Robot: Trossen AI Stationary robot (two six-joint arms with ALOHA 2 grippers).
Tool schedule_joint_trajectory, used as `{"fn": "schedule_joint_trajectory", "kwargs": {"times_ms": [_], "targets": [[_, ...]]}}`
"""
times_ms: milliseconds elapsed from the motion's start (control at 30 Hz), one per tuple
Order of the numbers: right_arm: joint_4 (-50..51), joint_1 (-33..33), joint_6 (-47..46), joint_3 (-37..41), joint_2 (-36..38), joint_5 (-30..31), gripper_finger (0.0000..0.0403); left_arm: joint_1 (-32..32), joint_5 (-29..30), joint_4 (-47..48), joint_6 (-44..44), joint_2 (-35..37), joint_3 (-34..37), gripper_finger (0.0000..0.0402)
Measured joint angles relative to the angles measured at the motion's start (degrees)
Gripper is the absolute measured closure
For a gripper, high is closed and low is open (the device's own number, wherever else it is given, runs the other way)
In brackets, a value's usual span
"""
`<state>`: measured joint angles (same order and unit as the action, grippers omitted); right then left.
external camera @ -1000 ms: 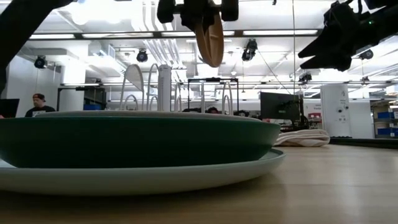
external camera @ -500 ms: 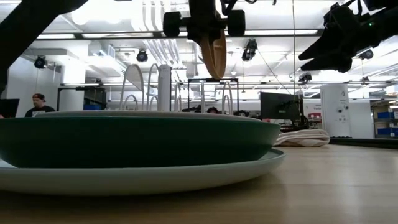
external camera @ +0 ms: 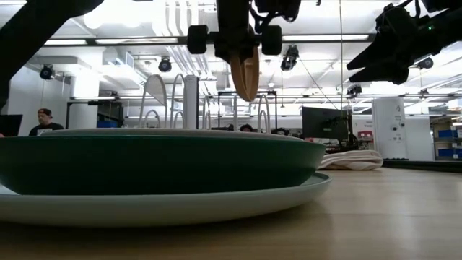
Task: Sort dishes
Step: Put the brown plate into the dishwasher rack
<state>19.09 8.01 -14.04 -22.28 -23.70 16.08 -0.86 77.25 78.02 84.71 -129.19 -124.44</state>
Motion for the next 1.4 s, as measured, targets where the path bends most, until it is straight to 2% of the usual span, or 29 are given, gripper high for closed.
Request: {"fn": "schedule_joint_trajectory", "kwargs": {"times_ms": [667,1400], "targets": [[0.5,0.0,0.7,0.0,0.0,0.0,0.0125,-0.2,-1.8,-4.3,0.3,0.0,3.9,0.0369],[0.6,0.0,0.8,0.2,0.0,0.0,0.0129,-0.3,-3.4,-4.7,-0.1,0.0,4.3,0.0369]]}}
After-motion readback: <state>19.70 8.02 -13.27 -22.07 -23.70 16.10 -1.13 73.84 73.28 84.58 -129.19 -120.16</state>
